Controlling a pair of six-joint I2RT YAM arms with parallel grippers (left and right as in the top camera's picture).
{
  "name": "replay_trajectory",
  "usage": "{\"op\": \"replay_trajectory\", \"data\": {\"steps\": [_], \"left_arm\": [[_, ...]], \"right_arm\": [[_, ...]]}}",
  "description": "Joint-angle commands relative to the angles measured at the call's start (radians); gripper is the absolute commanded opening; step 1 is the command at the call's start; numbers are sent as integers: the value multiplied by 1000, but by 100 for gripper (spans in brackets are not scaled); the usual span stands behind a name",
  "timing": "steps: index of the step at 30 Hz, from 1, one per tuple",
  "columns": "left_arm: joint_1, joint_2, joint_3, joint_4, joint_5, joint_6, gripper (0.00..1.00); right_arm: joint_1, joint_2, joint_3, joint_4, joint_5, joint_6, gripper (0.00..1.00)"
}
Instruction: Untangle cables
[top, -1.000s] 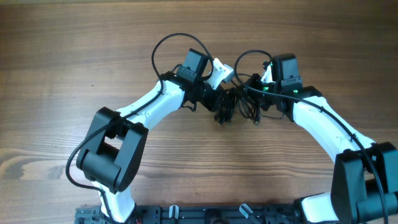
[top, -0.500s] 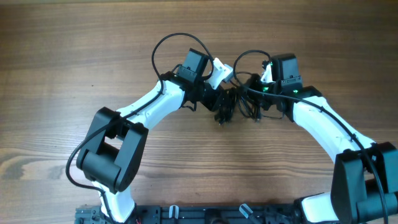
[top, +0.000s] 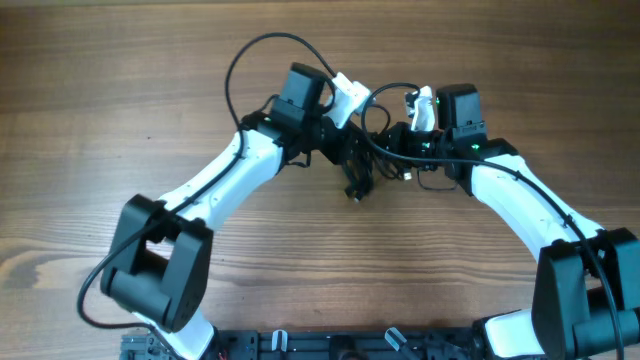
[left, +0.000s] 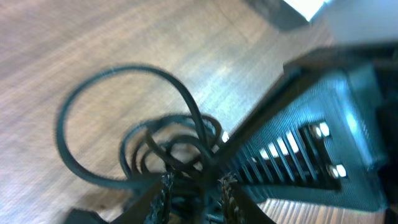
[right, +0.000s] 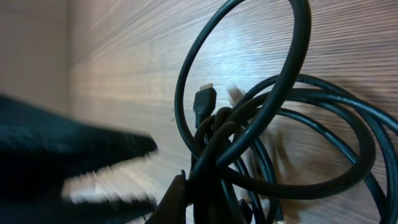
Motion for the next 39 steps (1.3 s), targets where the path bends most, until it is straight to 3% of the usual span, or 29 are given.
{"op": "replay_trajectory", "data": {"steps": [1,10,16,22,28,31,33,34,39], "left_arm": [[30,-48,-3,-35,-13,21,33],[14,-43,-3,-294,-5,231,32],[12,-43,-3,-303,41,232,36],[12,-43,-3,-302,40,225,50],[12,-43,-3,-256,40,194,50],[12,-43,-3,-242,20,195,40],[12,-43,-3,-242,-12,195,17],[12,-43,-3,-243,-31,195,11],[13,-43,-3,-243,-40,195,11]], "right_arm": [[5,-5,1,3,-91,-62,4],[4,-5,1,-20,-188,-182,4],[3,-5,1,-51,-261,-275,4],[3,-5,1,-73,-263,-285,4],[3,-5,1,-75,-322,-312,4],[3,-5,1,-76,-337,-319,4],[3,-5,1,-75,-340,-321,4],[3,-5,1,-75,-372,-343,4],[3,-5,1,-80,-399,-367,4]]}}
